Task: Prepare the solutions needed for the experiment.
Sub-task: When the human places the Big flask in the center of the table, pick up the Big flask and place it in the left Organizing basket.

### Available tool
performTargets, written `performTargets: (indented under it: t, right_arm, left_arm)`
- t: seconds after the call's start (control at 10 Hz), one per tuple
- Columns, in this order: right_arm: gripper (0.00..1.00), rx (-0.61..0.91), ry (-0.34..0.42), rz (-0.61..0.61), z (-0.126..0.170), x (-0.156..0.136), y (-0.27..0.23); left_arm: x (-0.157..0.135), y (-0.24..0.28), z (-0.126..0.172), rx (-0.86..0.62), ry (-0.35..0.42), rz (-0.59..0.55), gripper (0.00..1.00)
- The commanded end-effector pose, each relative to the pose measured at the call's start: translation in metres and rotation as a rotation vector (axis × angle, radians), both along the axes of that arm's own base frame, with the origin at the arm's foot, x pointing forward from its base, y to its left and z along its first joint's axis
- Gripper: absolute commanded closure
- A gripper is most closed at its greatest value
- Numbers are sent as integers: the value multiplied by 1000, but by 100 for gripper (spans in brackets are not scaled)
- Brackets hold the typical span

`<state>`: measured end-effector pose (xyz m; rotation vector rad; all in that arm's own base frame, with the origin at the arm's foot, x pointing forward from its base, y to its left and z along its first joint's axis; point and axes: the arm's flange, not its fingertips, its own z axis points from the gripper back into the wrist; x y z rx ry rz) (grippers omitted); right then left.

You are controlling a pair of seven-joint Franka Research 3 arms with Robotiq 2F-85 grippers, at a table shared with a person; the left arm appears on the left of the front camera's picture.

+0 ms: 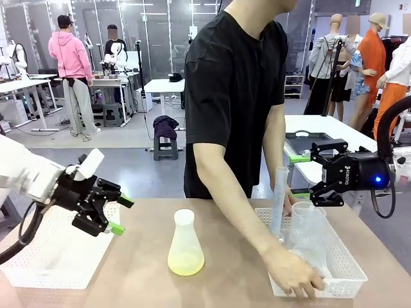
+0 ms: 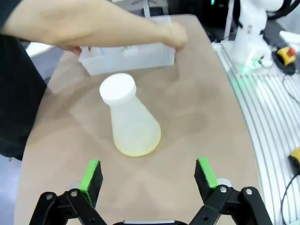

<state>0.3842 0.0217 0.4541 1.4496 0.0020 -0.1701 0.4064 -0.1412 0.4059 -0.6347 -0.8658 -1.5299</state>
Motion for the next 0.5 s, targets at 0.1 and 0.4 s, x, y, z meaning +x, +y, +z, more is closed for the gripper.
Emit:
performTargets:
  t: [0.1, 0.4]
  right_arm:
    - [19, 5, 0, 1, 1, -1, 0]
    - [19, 5, 0, 1, 1, -1, 0]
  left_arm:
    - [20, -21, -15, 73, -4, -2, 0]
    - [5, -6, -8, 33, -6, 4, 0]
